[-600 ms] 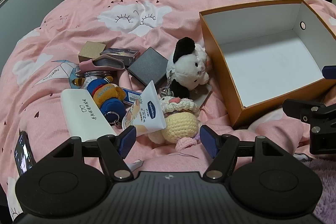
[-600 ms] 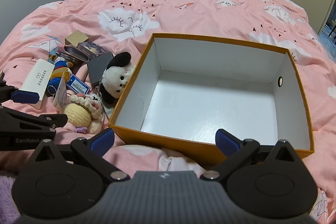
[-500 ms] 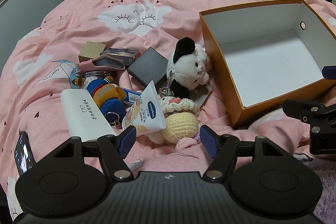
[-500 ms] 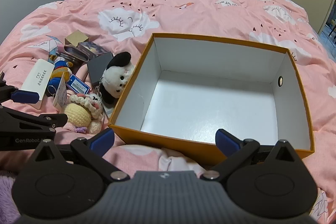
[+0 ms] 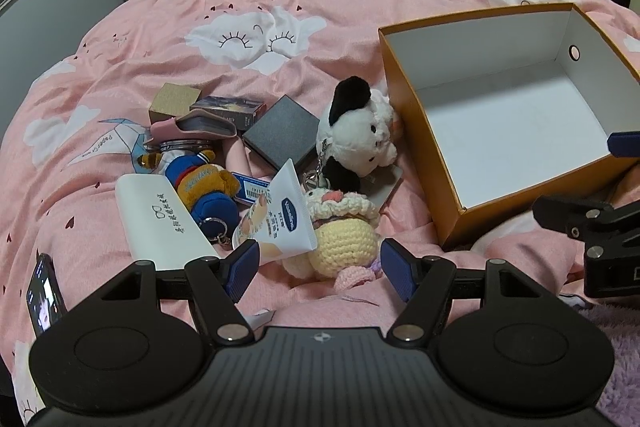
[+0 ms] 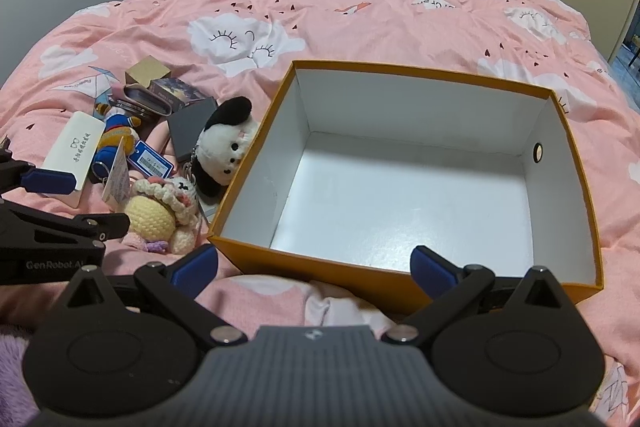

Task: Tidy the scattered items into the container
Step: 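Move both tools toward the scattered plush toys beside the box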

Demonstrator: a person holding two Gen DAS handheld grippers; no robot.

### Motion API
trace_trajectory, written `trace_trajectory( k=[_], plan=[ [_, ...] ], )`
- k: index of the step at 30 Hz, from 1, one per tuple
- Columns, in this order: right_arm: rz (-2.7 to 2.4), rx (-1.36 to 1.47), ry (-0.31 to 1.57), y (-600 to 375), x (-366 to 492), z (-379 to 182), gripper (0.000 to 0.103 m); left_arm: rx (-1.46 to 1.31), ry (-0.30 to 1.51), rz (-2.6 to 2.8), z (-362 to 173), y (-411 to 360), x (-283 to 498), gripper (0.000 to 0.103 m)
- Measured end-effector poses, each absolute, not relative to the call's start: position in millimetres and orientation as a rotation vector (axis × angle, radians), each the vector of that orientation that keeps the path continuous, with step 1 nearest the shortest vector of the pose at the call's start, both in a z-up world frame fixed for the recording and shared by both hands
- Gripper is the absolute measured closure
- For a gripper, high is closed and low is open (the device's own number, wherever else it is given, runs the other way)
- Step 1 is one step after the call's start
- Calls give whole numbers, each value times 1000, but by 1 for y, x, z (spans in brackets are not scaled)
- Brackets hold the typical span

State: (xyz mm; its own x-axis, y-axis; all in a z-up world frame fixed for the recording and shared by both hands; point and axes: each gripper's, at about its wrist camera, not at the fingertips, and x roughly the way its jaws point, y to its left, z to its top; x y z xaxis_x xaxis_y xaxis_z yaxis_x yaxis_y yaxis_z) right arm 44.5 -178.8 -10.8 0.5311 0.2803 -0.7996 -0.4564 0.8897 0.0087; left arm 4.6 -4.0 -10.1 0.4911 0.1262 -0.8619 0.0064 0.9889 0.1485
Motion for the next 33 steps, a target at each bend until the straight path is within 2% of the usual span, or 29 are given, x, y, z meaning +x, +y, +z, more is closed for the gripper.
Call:
trace_trajectory(
  k=[8, 10, 12, 15, 17, 20, 27, 33],
  plan=[
    [517, -209, 881, -174, 48, -8, 4, 115, 1019, 81, -7, 9, 6, 24],
    [559, -235, 856, -168, 49, -7, 12, 105, 1001, 76, -5, 14, 6, 24],
    [604, -262, 842, -162, 51, -6, 26, 95, 986, 65, -3, 20, 6, 25],
    [660, -285, 847, -153, 59, -7, 38, 73, 989, 34, -2, 25, 8, 29],
    [682, -294, 860, -147, 63, -9, 40, 50, 998, 14, -4, 28, 9, 29],
    [703, -312, 864, -140, 66, -12, 40, 26, 999, -23, -7, 29, 11, 38],
    [686, -307, 898, -139, 81, -22, 40, 30, 976, -142, -15, 11, 21, 39],
    [644, -271, 914, -148, 95, -27, 36, 52, 1053, -130, -35, 2, 38, 39]
  ],
)
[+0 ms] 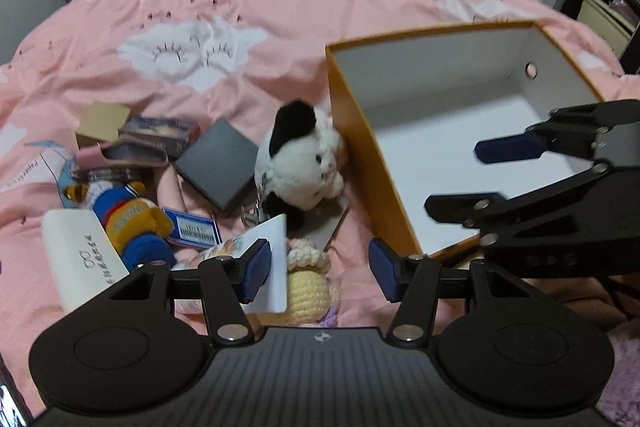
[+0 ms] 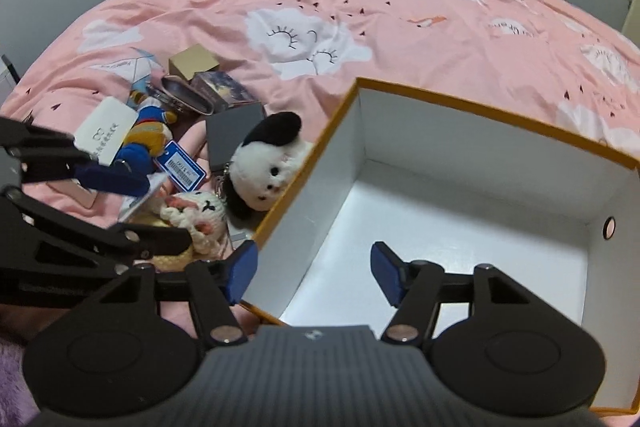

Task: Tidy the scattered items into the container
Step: 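Move both tools toward the scattered plush toys beside the box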

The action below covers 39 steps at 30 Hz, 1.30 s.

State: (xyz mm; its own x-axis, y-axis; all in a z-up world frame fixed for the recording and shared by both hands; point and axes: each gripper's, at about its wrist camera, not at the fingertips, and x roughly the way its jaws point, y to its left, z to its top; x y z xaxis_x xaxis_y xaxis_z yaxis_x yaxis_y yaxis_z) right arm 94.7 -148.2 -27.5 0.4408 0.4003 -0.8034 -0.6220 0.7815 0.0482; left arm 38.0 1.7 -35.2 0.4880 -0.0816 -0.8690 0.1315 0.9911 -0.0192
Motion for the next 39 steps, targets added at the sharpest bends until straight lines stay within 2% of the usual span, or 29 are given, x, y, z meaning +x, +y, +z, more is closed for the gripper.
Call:
trace_trajectory(
  k=[9, 20, 25, 30, 35, 39],
  plan=[
    [617, -206, 975, -157, 102, -43, 35, 131, 1121, 46, -48, 19, 46, 39],
    [626, -221, 965, -151, 101, -44, 32, 274, 1002, 384, -22, 54, 52, 52],
    [613, -222, 961, -152, 100, -43, 32, 322, 969, 452, -17, 58, 48, 52],
    [614, -226, 961, -150, 98, -42, 31, 102, 972, 209, -2, 55, 39, 52],
    [610, -227, 954, -150, 97, -41, 29, 58, 998, 37, -8, 33, 37, 46],
    [598, -213, 961, -153, 98, -42, 28, 60, 1048, -41, -24, 19, 39, 45]
  ],
)
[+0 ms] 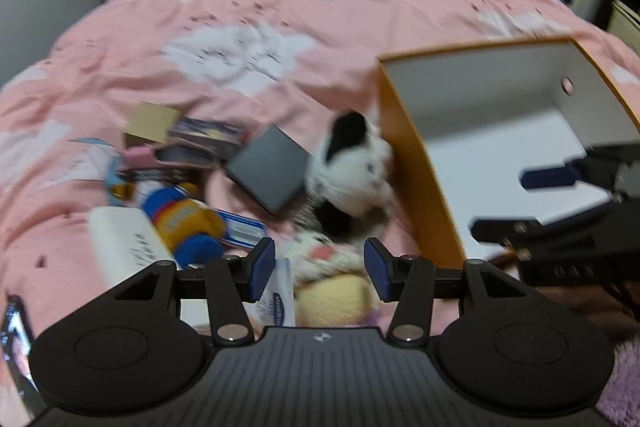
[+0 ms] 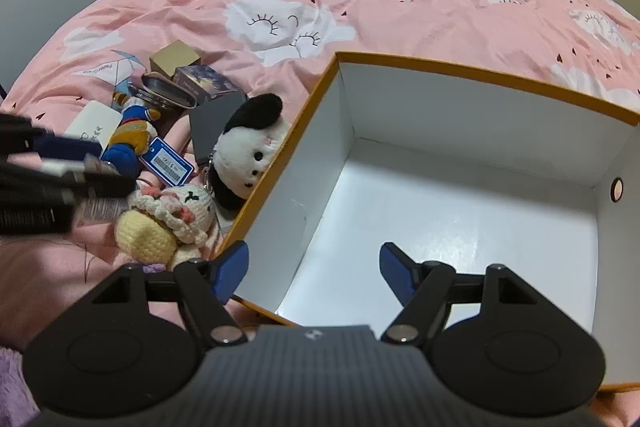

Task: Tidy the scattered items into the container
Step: 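Move both tools toward the scattered plush toys beside the box, then grasp the crocheted bunny with the left tool while the right tool grasps the white plush dog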

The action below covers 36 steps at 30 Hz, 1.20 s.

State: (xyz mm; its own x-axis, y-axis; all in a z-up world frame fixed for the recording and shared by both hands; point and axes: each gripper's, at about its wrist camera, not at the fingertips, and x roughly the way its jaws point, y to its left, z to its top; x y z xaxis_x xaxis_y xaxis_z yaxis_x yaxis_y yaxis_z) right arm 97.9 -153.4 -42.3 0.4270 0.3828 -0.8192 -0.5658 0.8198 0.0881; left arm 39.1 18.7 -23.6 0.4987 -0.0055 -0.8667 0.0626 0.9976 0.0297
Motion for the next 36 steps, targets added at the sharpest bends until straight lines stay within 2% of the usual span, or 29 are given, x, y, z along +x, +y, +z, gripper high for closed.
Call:
trace_trajectory(
  k=[7, 16, 20, 25, 32, 36],
  plan=[
    [587, -193, 981, -157, 100, -45, 27, 52, 1002, -177, -14, 1, 25, 46],
    [584, -183, 993, -160, 99, -48, 26, 155, 1123, -88, -43, -13, 30, 45],
    [584, -180, 1000, -160, 99, -50, 26, 252, 1100, 9, -45, -19, 35, 35],
    [584, -180, 1000, -160, 99, -51, 26, 216, 1200, 49, -60, -7, 44, 35],
    [592, -180, 1011, -159, 99, -53, 26, 197, 1196, 76, -70, -7, 56, 35],
    [588, -182, 1005, -160, 100, -53, 26, 138, 1243, 83, -81, 2, 62, 43]
  ],
)
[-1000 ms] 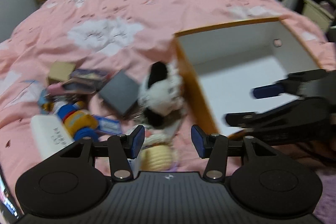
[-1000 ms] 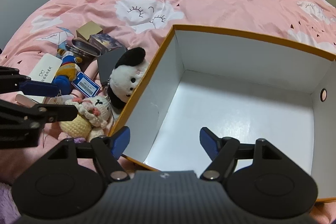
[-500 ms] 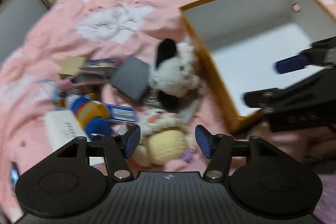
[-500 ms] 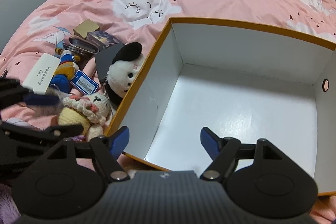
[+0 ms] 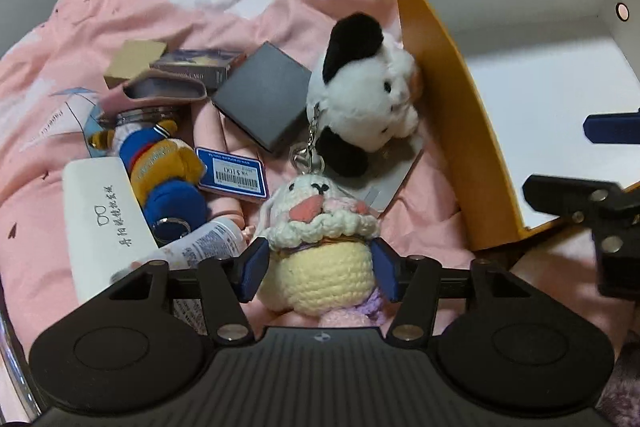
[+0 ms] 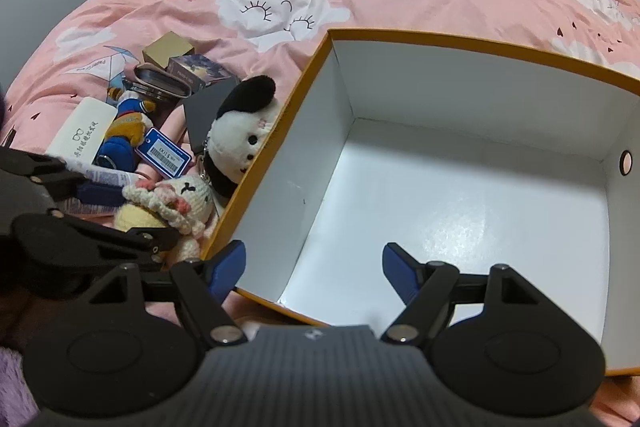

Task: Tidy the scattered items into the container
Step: 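Grasp the crocheted bunny with the left tool while the right tool grasps the white plush dog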

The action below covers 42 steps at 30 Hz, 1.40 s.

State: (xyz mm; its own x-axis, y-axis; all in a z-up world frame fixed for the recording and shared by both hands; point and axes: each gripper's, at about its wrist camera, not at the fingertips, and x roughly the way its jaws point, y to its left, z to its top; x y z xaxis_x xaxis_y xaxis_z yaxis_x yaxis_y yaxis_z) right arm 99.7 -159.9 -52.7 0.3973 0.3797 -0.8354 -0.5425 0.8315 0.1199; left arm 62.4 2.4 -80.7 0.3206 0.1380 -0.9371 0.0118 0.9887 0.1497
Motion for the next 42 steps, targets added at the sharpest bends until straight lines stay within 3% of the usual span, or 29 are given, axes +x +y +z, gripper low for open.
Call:
trace_trajectory(
  k=[5, 9, 14, 26, 38, 42],
  plan=[
    [589, -170, 1003, -163, 101, -51, 26, 53, 1189, 70, -68, 18, 52, 54],
    [641, -181, 983, -157, 103, -46, 34, 6, 1149, 54, -55, 25, 44, 57],
    [719, -233, 939, -140, 111, -35, 41, -21, 1016, 45, -27, 30, 40, 58],
    [883, -455, 827, -88, 134, -20, 42, -15, 704, 109, 33, 59, 45, 58],
    [963, -804, 844, -23, 142, -52, 37, -2, 876, 195, -13, 91, 59, 57],
    [968, -908, 852, -10, 145, -68, 28, -27, 929, 205, -20, 97, 60, 53]
  ],
)
